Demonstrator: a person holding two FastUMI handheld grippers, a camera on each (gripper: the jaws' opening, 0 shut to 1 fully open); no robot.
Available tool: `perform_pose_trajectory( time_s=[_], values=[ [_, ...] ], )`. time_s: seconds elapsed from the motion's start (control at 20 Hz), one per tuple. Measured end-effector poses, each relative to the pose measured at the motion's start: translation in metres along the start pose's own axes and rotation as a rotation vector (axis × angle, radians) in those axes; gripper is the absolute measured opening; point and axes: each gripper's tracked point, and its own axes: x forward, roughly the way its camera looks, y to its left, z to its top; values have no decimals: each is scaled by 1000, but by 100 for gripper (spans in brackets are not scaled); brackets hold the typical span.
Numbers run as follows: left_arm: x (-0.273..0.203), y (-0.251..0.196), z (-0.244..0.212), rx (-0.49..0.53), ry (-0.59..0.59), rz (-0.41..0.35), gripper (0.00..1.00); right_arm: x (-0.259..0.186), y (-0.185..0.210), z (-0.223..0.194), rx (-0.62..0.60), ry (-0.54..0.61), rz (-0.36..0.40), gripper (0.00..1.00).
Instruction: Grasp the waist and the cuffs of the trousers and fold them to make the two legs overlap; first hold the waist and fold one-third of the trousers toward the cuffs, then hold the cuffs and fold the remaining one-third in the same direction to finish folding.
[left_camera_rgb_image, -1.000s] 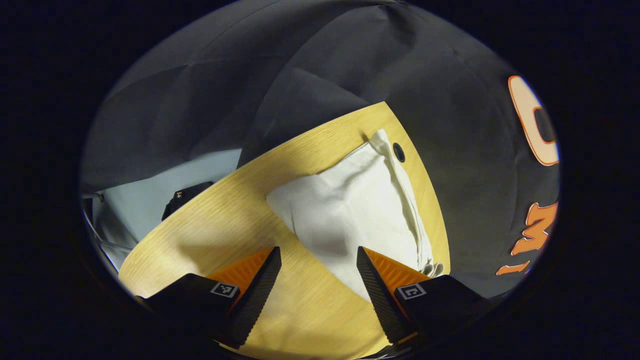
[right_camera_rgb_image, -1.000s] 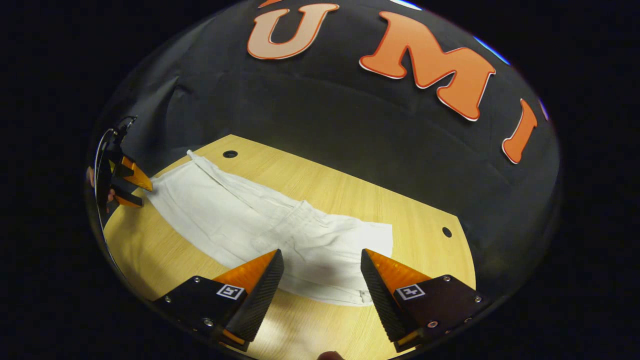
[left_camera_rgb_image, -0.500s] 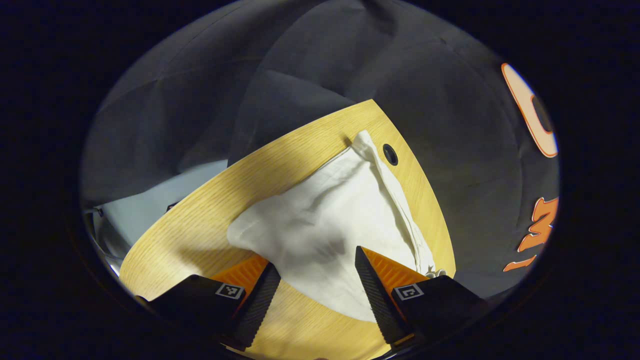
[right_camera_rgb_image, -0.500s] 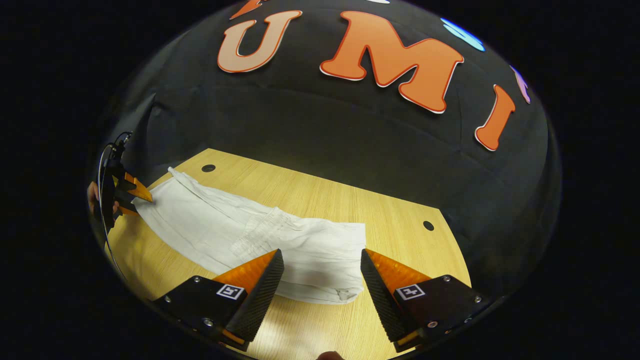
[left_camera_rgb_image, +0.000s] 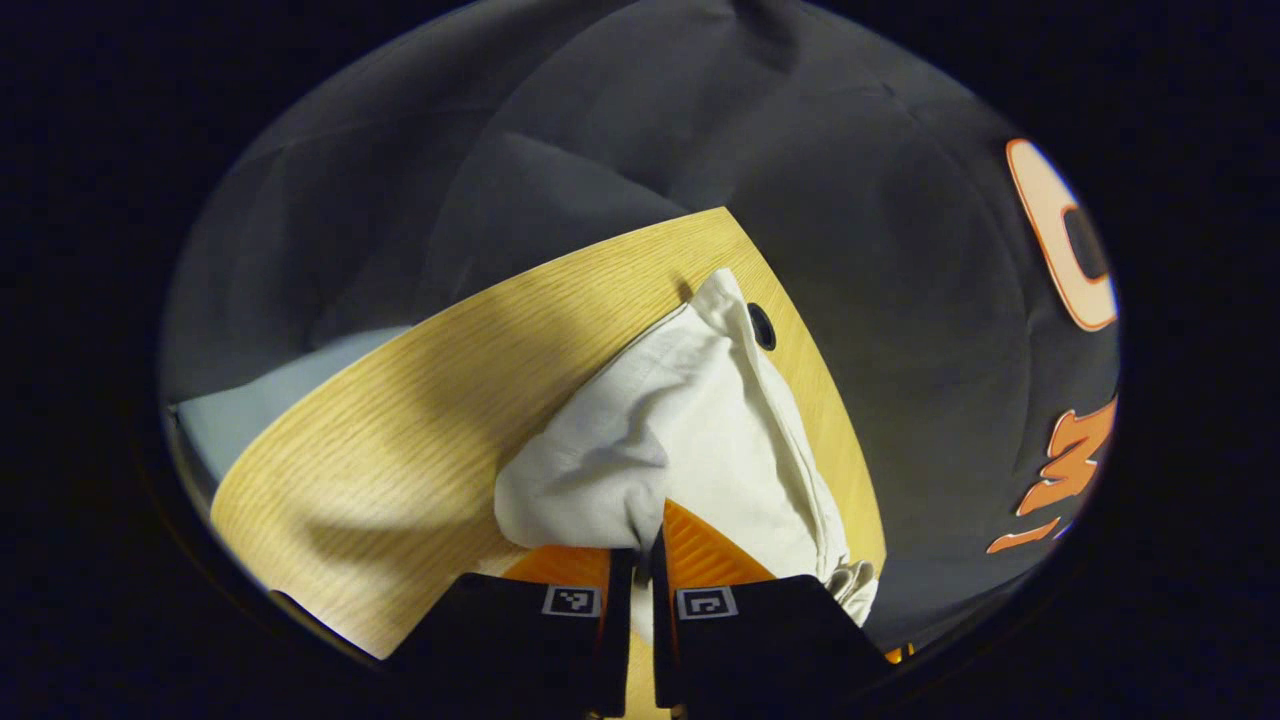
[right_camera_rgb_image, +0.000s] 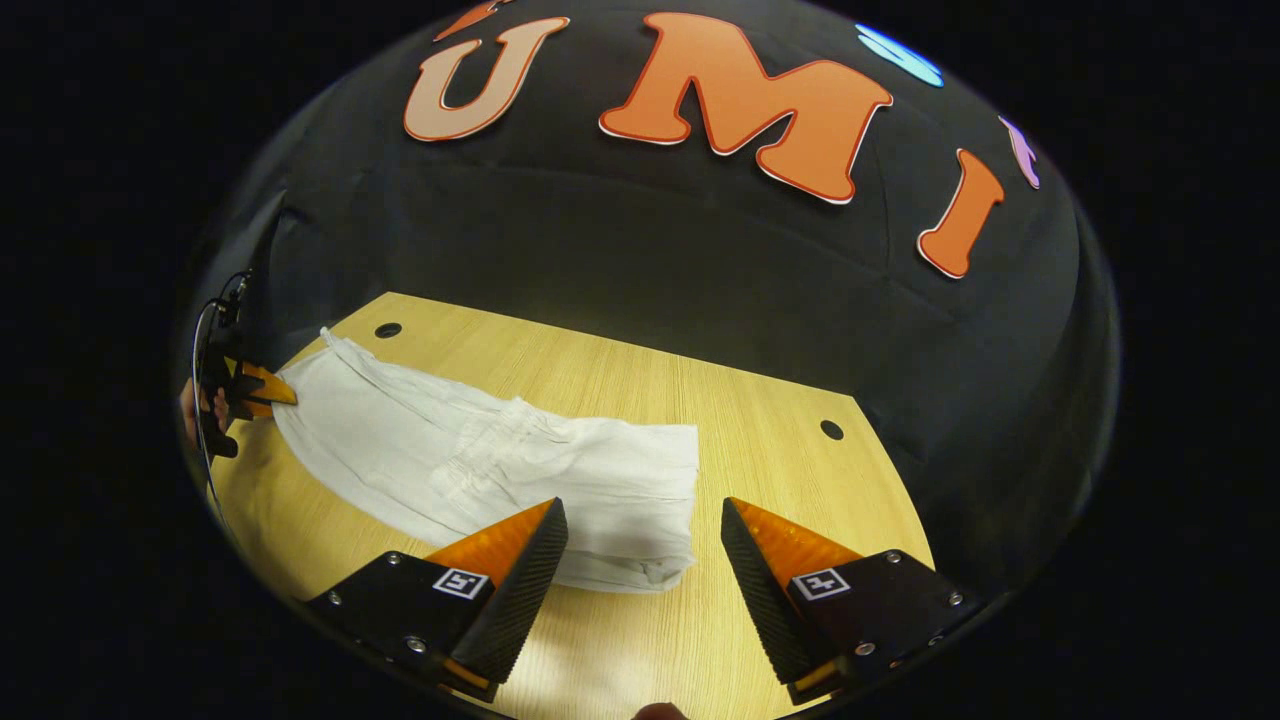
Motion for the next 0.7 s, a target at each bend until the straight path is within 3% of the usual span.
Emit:
perform_pose_trajectory(
  time_s=[0.3,0.7],
  values=[
    [-10,-18,3,35,-46,-1,5,1,-16,0,32,-7,17,94],
    [-60,-105,-7,153,-134,-96,4,3,-44,0,51,-36,44,94]
  ],
)
